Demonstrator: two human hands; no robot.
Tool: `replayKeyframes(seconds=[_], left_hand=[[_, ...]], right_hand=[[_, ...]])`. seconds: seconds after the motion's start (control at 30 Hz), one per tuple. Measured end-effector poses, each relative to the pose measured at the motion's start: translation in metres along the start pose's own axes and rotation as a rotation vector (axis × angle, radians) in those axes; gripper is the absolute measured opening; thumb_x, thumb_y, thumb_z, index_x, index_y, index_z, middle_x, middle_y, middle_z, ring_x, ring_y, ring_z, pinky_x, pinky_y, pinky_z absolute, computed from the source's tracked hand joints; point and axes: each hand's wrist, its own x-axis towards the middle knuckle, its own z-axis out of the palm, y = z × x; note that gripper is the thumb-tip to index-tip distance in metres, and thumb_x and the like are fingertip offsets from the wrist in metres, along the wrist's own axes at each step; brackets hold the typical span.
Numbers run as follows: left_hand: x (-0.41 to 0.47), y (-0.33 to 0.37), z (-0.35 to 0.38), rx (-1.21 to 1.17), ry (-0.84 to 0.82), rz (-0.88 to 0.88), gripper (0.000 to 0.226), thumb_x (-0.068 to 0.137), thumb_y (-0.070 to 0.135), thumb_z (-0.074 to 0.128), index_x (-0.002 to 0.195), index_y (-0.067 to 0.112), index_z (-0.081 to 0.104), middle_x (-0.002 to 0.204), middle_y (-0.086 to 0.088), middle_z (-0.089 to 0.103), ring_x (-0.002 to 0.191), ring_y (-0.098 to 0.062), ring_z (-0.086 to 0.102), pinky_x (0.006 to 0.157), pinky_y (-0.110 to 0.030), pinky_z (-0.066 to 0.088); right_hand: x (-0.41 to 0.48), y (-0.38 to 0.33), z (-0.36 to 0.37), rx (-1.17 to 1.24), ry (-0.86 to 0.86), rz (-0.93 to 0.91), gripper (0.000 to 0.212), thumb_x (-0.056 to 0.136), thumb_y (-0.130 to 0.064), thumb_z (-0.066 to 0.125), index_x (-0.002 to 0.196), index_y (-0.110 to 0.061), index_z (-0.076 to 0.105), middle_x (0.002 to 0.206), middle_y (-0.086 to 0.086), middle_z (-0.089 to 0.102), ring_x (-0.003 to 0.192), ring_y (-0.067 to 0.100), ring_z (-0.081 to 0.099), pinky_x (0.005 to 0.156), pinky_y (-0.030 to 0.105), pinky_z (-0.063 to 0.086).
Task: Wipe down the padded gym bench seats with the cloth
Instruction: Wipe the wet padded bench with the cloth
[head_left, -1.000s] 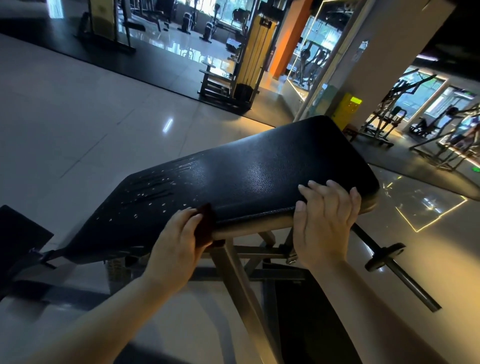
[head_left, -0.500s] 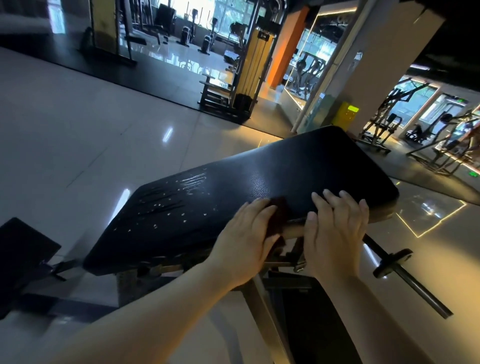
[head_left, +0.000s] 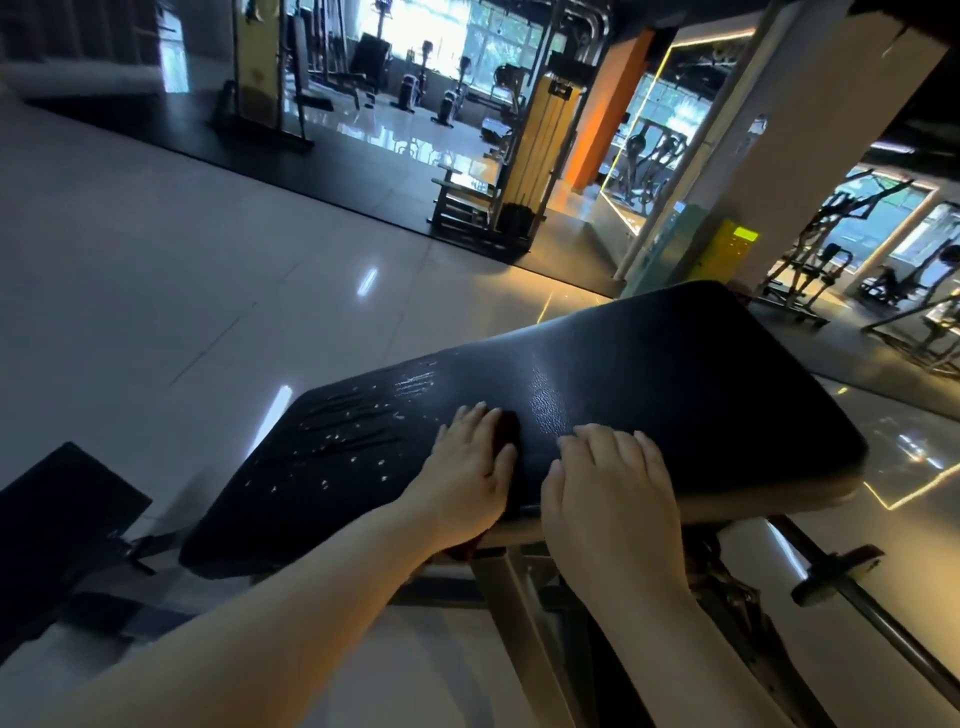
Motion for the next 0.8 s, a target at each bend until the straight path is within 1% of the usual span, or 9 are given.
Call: replayKeyframes(seconds=[0.07,0.17,0.27,0.37,0.43,0.53,0.67,0.73,0.8], left_hand=[[0.007,-0.006,0.0,0.012,0.033,0.034,0.053,0.107,0.038,0.03,0.158,0.026,0.017,0.166,0.008,0.005,0.151,-0.01,-0.006,0.114,-0.028,-0.012],[0.004,-0.029,-0.004,0.089,0.148,-0.005,0.048,0.105,0.039,0.036,0.153,0.035,0.03,0.15,0.01,0.022,0.142,-0.012,0.014,0.117,-0.031,0.003],[0.014,-0.044,-0.006,0.075,0.124,-0.158,0.05,0.105,0.039,0.038,0.153,0.03,0.031,0.146,0.006,0.032,0.137,-0.013,0.027,0.113,-0.029,0.016],[0.042,-0.03,-0.003,0.054,0.122,-0.214,0.052,0.106,0.036,0.038,0.154,0.018,0.031,0.153,-0.002,0.034,0.14,-0.018,0.029,0.116,-0.032,0.022],[0.057,-0.013,-0.002,-0.057,0.091,-0.176,0.052,0.107,0.032,0.037,0.155,0.014,0.029,0.161,-0.003,0.027,0.148,-0.018,0.021,0.12,-0.032,0.017],[0.057,0.0,-0.003,-0.164,-0.022,-0.023,0.052,0.107,0.023,0.039,0.157,0.021,0.025,0.165,0.008,0.015,0.151,-0.006,0.007,0.12,-0.023,0.004],[0.024,-0.026,-0.007,-0.275,-0.048,0.005,0.05,0.106,0.034,0.041,0.154,0.041,0.028,0.161,0.024,0.019,0.148,0.005,0.009,0.125,-0.033,0.008],[0.012,-0.042,-0.006,-0.259,-0.021,-0.082,0.05,0.106,0.034,0.039,0.153,0.042,0.027,0.161,0.023,0.019,0.148,0.005,0.01,0.125,-0.035,0.009],[0.013,-0.04,-0.01,-0.228,0.029,-0.19,0.048,0.107,0.027,0.038,0.154,0.032,0.029,0.162,0.013,0.022,0.149,-0.002,0.013,0.123,-0.027,0.008]], right_hand=[[0.009,-0.01,0.002,-0.003,-0.03,-0.026,0.037,0.096,-0.032,0.042,0.117,-0.016,0.068,0.124,0.007,0.068,0.123,0.027,0.06,0.113,0.06,0.035],[0.011,-0.019,0.013,-0.016,-0.067,-0.082,0.033,0.087,-0.031,0.064,0.115,-0.015,0.071,0.127,0.013,0.068,0.129,0.035,0.057,0.109,0.075,0.023],[0.015,-0.016,0.024,-0.009,-0.056,-0.117,0.032,0.08,-0.027,0.076,0.108,-0.012,0.074,0.126,0.019,0.068,0.128,0.039,0.057,0.108,0.077,0.021],[0.022,-0.012,0.033,0.017,-0.016,-0.135,0.023,0.078,-0.021,0.076,0.098,-0.009,0.073,0.116,0.02,0.071,0.122,0.039,0.062,0.11,0.075,0.022],[0.027,-0.013,0.035,0.061,0.008,-0.143,0.019,0.075,-0.016,0.076,0.092,-0.01,0.07,0.104,0.018,0.072,0.116,0.037,0.066,0.11,0.075,0.025],[0.031,-0.014,0.038,0.104,0.025,-0.161,0.025,0.068,-0.013,0.08,0.091,-0.006,0.072,0.099,0.017,0.073,0.111,0.036,0.069,0.109,0.073,0.029],[0.027,-0.012,0.039,0.13,-0.011,-0.193,0.033,0.063,-0.015,0.085,0.093,-0.006,0.074,0.105,0.019,0.073,0.112,0.038,0.067,0.11,0.072,0.028],[0.026,-0.012,0.037,0.128,-0.048,-0.2,0.028,0.068,-0.019,0.082,0.092,-0.008,0.073,0.108,0.019,0.073,0.116,0.04,0.065,0.109,0.073,0.028],[0.026,-0.014,0.035,0.114,-0.078,-0.199,0.024,0.073,-0.022,0.079,0.092,-0.009,0.073,0.109,0.019,0.072,0.118,0.041,0.064,0.109,0.075,0.026]])
